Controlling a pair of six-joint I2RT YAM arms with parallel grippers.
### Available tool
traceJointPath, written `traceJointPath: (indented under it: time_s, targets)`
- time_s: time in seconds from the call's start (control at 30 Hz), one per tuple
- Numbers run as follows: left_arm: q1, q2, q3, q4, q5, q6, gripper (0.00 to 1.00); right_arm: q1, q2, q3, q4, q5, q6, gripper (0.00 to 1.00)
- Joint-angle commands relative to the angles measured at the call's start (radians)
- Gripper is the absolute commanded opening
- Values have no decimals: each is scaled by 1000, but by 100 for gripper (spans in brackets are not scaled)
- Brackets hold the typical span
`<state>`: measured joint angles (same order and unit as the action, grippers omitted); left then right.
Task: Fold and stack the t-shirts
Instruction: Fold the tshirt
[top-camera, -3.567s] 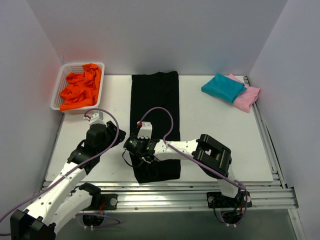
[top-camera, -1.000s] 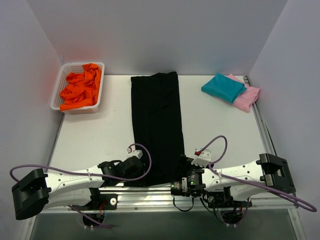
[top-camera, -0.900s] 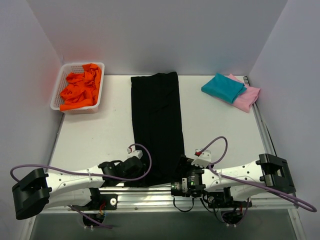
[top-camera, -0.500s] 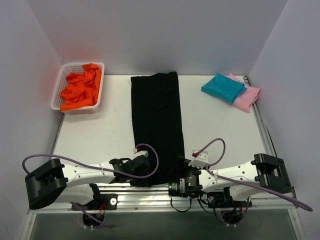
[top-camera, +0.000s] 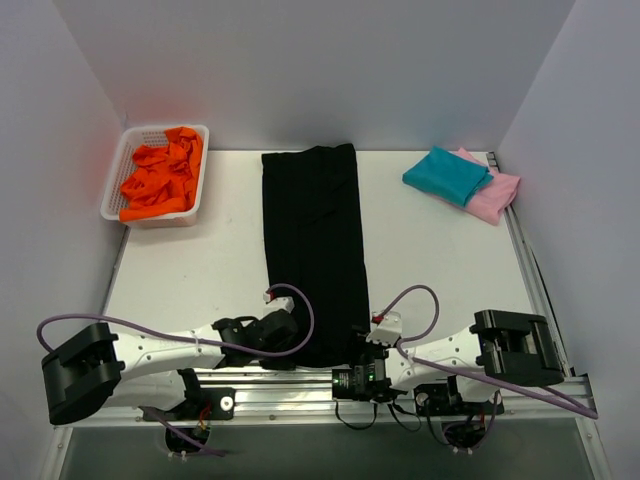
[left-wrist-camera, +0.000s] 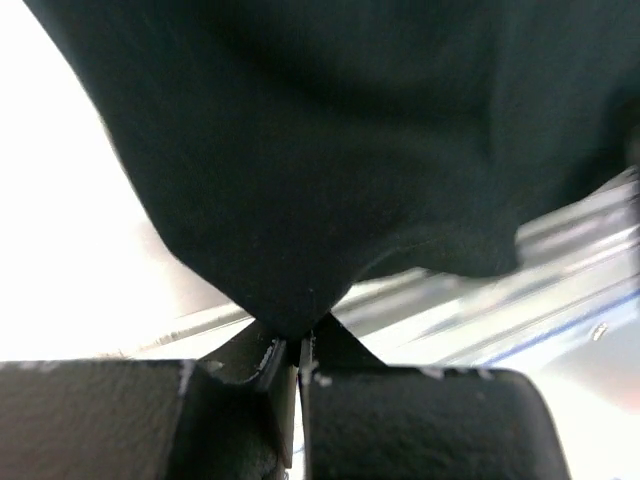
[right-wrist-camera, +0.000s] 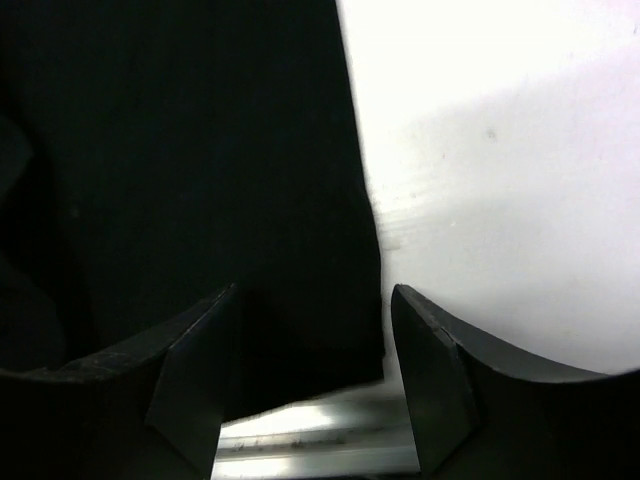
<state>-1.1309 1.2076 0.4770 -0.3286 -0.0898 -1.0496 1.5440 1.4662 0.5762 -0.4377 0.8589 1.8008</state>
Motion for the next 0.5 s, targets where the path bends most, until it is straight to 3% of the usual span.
traceJointPath:
  time_s: [0.0, 0.07, 0.17, 0.2, 0.23, 0.27, 0.3, 0.47]
  targets:
    - [29, -65, -6, 77, -278, 0, 5, 11, 43, -39, 89, -27, -3, 57]
    - [29, -78, -17, 76, -281, -3, 5, 11, 80, -36, 114, -34, -3, 54]
    - [29, -86, -24, 65, -284, -12, 5, 18, 114, -18, 113, -43, 8, 39]
    - [29, -89, -26, 59, -284, -13, 5, 18, 131, -15, 110, -46, 12, 26]
    - [29, -91, -29, 54, -287, -16, 5, 21, 137, -9, 96, -49, 20, 20]
    - [29, -98, -31, 51, -289, -16, 4, 25, 143, -7, 88, -49, 34, 4]
    - [29, -105, -32, 42, -291, -16, 4, 30, 146, -4, 79, -50, 46, 0]
    - [29, -163, -32, -3, -298, -18, 2, 76, 134, 28, -50, -47, 130, 0]
